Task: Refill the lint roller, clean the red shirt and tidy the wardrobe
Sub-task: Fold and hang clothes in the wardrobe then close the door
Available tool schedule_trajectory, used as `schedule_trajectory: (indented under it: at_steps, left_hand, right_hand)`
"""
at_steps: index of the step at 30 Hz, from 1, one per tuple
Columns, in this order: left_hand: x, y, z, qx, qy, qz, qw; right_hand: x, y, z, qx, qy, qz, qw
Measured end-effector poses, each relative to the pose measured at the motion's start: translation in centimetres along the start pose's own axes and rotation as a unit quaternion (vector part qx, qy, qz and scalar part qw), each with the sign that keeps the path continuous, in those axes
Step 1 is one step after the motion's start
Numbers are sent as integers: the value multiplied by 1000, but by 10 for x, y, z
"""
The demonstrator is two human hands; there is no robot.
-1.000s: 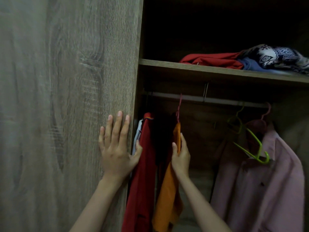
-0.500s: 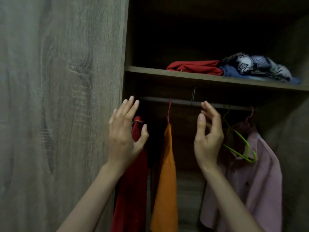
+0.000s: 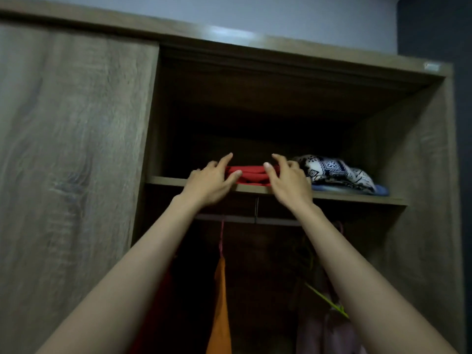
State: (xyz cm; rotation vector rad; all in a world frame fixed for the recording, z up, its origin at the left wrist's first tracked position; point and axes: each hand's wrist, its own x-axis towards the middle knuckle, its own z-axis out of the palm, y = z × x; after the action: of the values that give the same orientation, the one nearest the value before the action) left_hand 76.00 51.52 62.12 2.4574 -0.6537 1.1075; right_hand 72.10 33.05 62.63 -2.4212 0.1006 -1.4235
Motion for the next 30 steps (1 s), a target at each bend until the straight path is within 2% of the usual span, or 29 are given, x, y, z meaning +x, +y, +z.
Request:
schedule_trajectory:
  at_steps: [3, 5, 9, 15, 19, 21, 23, 26, 30]
  left_hand:
    - [12, 7, -1, 35, -23, -21, 999]
    - [14, 10, -3, -19, -1, -37, 999]
    - [15, 13, 1, -102, 52, -52, 992]
    - [-2, 16, 1, -139, 170, 3, 976]
    - [-28, 21, -13, -197, 256, 49, 945]
    - [-43, 20, -21, -225, 283, 91, 928]
    - [-52, 16, -25, -238, 254, 134, 928]
    - [-56, 5, -23, -214, 172, 156, 949]
    - [-50, -9, -22, -133, 141, 157, 968]
  right_hand:
    - [4, 0, 3, -20, -39, -19, 999]
    - [4, 0, 3, -18, -40, -28, 999]
    - [0, -2, 5, 54, 2, -15, 998]
    - [-12, 0, 9, 139, 92, -32, 985]
    - [-29, 12, -3, 197, 172, -113, 958]
    - [-39, 19, -9, 247, 165, -150, 943]
    - [-46, 25, -13, 285, 109, -178, 935]
    - [-47, 29, -13, 297, 33, -202, 933]
    - [-40, 31, -13, 301, 86, -210, 926]
